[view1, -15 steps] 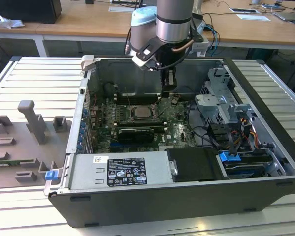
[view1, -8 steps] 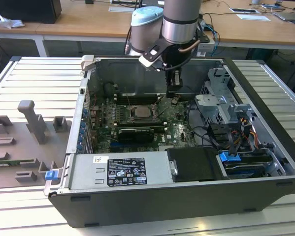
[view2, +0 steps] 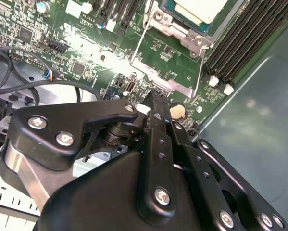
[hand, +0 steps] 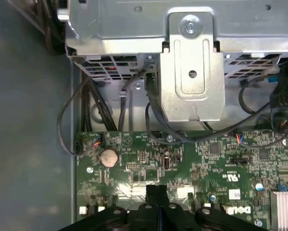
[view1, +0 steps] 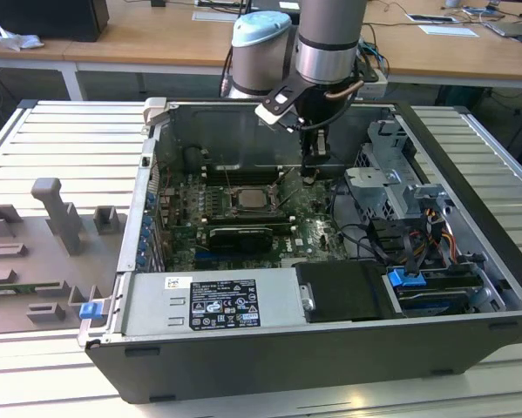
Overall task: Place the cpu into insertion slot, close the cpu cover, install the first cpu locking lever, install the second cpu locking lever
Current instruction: 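Close the cpu cover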
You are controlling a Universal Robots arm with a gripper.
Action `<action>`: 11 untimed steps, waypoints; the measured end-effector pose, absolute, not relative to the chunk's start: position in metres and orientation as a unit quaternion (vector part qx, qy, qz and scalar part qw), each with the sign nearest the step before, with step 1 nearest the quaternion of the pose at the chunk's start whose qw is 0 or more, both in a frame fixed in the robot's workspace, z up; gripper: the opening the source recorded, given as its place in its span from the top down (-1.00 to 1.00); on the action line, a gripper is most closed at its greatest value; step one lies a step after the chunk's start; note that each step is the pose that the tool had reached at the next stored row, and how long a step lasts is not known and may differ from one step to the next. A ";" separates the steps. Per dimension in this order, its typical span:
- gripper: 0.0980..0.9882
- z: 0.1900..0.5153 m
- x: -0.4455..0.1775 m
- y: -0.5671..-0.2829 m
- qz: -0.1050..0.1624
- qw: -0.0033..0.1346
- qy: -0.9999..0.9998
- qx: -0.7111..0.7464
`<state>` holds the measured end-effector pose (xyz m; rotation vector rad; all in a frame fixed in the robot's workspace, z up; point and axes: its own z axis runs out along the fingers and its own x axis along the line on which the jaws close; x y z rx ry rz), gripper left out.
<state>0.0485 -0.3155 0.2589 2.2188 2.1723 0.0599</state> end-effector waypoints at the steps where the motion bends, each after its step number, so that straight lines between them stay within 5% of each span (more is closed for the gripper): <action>1: 0.98 0.257 0.049 -0.315 0.019 0.018 0.699 0.714; 11: 0.98 0.254 0.030 -0.315 0.019 0.017 0.700 0.714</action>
